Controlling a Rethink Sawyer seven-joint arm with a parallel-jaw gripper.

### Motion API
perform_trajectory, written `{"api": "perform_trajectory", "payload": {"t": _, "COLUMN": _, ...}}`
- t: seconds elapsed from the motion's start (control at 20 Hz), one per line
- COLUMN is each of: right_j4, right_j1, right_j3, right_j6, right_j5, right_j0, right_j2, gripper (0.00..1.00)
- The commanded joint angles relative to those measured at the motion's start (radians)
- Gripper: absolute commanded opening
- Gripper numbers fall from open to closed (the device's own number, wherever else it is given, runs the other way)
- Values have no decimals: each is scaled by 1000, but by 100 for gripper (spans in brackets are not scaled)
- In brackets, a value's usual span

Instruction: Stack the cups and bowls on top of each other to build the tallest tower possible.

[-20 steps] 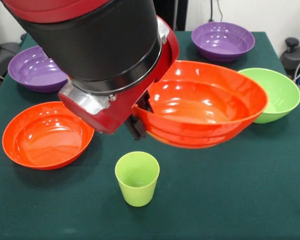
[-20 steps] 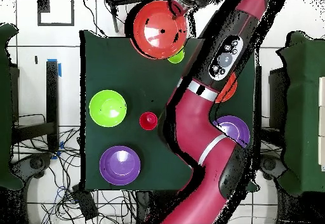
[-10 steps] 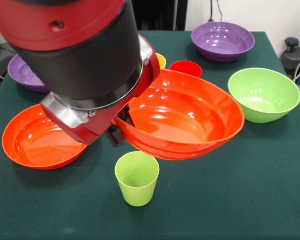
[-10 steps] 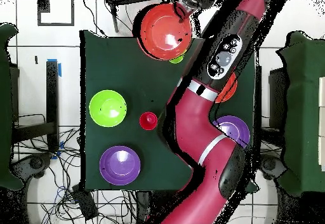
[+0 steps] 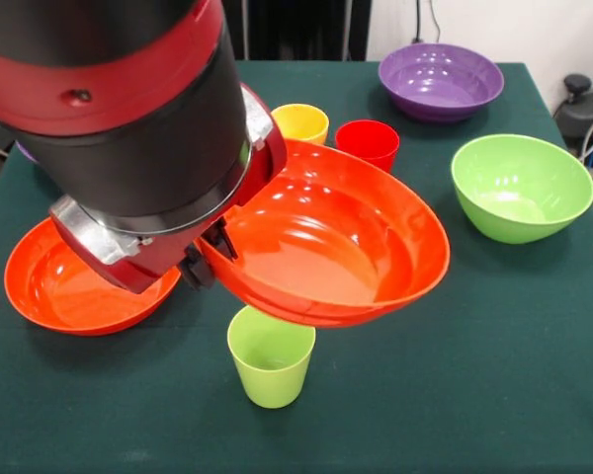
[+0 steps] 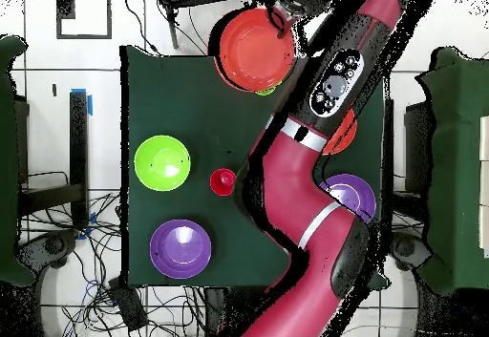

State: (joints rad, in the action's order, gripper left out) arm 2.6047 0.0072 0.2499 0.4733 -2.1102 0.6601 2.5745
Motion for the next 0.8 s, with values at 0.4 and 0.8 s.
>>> {"api": "perform_trajectory", "payload": {"t": 0.4, "right_j4": 230, "right_j1": 44, "right_j3": -168, "right_j6": -112, "right_j5": -221, "right_j0": -4, "right_j2": 103, "gripper": 0}}
{"api": "perform_trajectory", "payload": {"t": 0.8, "right_j4": 250, "right_j1": 64, "right_j3": -175, "right_j6": -154, "right_j5": -298, "right_j0": 8, "right_j2": 140, "gripper": 0}}
